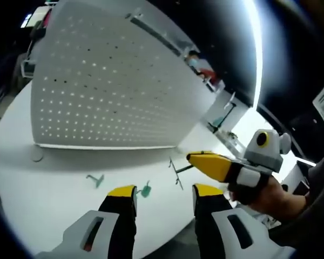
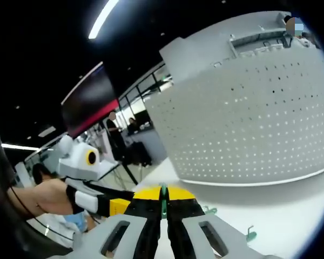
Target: Insert the hook assembly into the mounting plate slot until the hook locks in place.
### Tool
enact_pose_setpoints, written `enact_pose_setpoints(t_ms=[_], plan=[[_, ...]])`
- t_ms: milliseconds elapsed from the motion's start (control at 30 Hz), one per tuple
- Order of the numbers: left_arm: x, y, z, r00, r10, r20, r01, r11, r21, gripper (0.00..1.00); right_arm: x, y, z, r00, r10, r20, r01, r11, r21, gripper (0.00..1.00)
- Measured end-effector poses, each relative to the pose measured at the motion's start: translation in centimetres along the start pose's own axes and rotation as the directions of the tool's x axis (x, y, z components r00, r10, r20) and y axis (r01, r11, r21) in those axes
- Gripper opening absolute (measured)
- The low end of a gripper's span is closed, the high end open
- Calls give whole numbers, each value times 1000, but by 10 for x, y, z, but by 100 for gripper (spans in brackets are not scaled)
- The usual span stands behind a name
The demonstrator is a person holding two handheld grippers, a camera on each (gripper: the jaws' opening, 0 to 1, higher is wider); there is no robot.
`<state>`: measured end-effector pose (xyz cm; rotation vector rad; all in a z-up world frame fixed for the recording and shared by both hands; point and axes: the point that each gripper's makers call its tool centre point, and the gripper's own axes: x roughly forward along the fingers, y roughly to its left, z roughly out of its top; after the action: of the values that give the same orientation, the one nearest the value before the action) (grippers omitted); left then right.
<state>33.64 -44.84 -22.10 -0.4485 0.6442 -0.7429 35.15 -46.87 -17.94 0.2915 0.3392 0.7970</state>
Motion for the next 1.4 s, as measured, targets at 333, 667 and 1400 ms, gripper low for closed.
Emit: enact_pose_setpoints(t_ms=[333,667,1400], plan=[[0,-13,8,997,-67,40,68,997,-32,19,-3,17,14,997,32,68,-31,999,-15,0],[-3,-24,15,990,-120,74,123,991,-43,7,-5,23,17,995,28,96,-23,999,-47,0],[-5,-27,18,991,-85,99,87,996,-17,2,-8,27,18,994,19,110,-9,996,-88,1]])
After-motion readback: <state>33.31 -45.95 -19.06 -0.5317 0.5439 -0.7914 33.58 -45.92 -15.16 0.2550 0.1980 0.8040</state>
